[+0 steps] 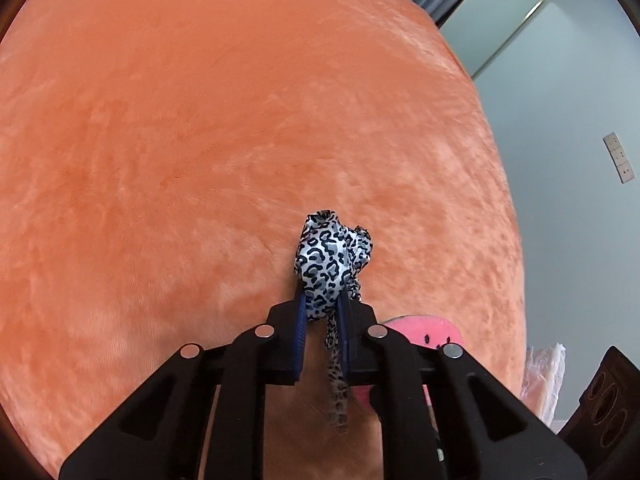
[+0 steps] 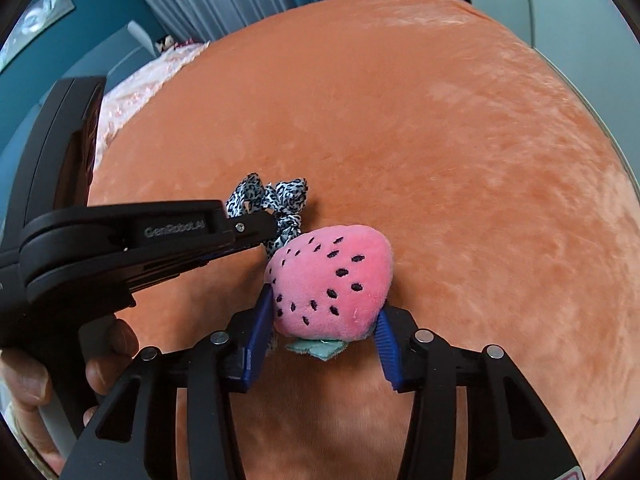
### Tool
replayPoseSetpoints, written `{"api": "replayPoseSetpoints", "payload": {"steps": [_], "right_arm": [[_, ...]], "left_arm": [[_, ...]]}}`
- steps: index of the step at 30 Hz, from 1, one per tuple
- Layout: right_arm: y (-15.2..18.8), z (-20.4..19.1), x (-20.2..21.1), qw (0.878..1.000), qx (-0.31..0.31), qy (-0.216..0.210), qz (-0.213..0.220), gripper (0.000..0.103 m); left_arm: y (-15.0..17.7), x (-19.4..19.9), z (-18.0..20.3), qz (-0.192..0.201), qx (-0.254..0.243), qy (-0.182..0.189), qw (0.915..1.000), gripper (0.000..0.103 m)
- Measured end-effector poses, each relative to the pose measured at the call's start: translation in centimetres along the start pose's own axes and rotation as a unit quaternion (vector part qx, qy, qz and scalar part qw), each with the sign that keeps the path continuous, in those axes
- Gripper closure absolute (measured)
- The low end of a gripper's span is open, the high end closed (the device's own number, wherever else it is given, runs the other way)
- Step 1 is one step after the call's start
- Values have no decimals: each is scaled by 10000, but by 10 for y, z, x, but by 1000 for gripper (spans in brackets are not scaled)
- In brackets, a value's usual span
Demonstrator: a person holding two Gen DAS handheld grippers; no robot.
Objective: Collect trash
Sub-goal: 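Grasp the leopard-print scrunchie with the left tool while the right grasps the pink strawberry plush, then carry the scrunchie and strawberry plush over the bin and open both tools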
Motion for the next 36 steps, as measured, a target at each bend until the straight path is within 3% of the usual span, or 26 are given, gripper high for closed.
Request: {"api": "replayPoseSetpoints", "payload": {"steps": [10,22,30,36], "right_arm": [[-9,27,117,9957,-296,173,866,58],[-13,89,288,9716,-663,614,2186,58],[16,142,365,9517,-1063,958,2716,58],[39,189,401,9373,-1460,1179,2937,57]], "left_arm": [[23,90,83,575,-584,302,9962,91],[95,191,232,1137,-1760,824,9743,90],[154,208,315,1148,-2468,1060,9564,90],[199,206,368,1041,-2961,1156,9424,90]]}}
Point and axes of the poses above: each gripper's, at about its wrist camera, not at the fingertips, and x roughly against the way its jaws point, z to its right, y to its underside, the point moved 9 cm from there along -x, roughly the way its jaws point, and after that the axes turned 5 degrees about x, right-handed, at the moved point
